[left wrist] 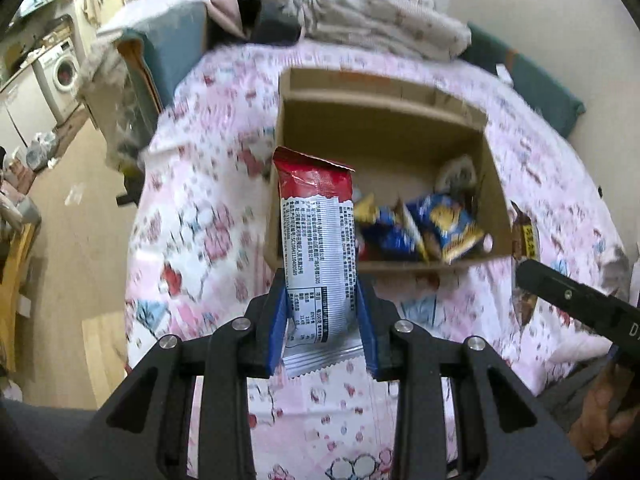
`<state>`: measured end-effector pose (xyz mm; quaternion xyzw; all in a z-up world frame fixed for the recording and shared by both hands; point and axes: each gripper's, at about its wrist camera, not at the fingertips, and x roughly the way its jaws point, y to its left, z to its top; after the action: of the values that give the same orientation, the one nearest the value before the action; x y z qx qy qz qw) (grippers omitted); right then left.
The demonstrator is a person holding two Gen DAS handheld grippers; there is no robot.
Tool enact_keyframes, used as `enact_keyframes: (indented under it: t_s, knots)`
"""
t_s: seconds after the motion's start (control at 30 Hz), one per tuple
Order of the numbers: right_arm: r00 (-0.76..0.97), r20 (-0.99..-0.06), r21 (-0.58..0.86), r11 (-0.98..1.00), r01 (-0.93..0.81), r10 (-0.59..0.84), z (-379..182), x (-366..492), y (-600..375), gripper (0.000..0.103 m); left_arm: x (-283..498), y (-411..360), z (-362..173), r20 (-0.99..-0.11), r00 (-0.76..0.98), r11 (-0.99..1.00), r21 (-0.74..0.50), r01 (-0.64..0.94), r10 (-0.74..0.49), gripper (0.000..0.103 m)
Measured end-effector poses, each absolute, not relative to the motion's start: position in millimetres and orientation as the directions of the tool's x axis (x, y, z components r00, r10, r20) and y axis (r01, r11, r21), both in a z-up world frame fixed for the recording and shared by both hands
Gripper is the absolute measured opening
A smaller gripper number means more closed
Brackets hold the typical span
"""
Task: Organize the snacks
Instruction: 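Carry both bars into the box and open both grippers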
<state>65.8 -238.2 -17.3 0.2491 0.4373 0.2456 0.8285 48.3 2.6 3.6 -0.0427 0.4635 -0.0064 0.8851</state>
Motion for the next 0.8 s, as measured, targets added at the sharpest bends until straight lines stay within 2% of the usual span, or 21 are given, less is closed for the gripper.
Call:
enact_keyframes:
  t_s: [0.23, 0.4, 0.6, 0.8]
  knots:
    - [0.588, -0.535, 0.625, 0.753, -0.208, 0.607, 6, 76, -259, 0.016, 84, 5, 14, -0.807, 0.589, 0.998, -0.063, -0.002, -0.049, 0.028]
    - [0.613, -0.531, 0.633, 0.755, -0.172, 0.585, 9, 99, -278, 0.016, 101, 5, 27, -0.788, 0.614, 0.998, -0.063, -0.003, -0.048, 0.028]
    - [0.612, -0.556, 0.65, 0.753, -0.102, 0.563, 0, 127, -297, 0.016, 124, 4, 28, -0.778, 0.625, 0.997, -0.083, 0.008, -0.07, 0.028]
    - [0.575, -0.634, 0.592, 0.803, -0.068, 0.517, -18, 155, -289, 0.016, 143, 1, 11, -0.787, 0.611, 0.995, -0.095, 0.018, -0.086, 0.028]
